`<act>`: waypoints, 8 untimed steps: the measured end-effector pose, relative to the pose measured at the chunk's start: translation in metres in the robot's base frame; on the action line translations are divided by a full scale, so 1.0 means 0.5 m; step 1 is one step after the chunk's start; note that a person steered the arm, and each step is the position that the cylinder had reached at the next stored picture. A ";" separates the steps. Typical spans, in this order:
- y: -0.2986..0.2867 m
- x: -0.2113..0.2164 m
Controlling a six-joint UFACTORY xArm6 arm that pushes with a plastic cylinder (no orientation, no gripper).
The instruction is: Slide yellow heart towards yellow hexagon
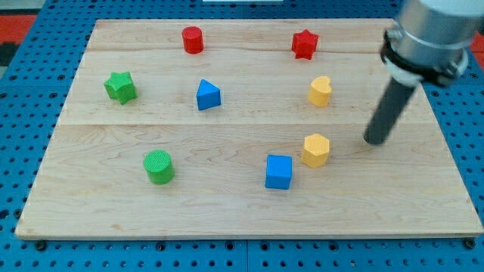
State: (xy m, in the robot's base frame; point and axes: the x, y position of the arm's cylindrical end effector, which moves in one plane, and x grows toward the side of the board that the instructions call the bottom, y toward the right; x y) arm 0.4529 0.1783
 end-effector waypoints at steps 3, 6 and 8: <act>-0.272 -0.119; -0.107 -0.233; -0.079 -0.185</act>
State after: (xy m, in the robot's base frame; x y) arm 0.3603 0.1389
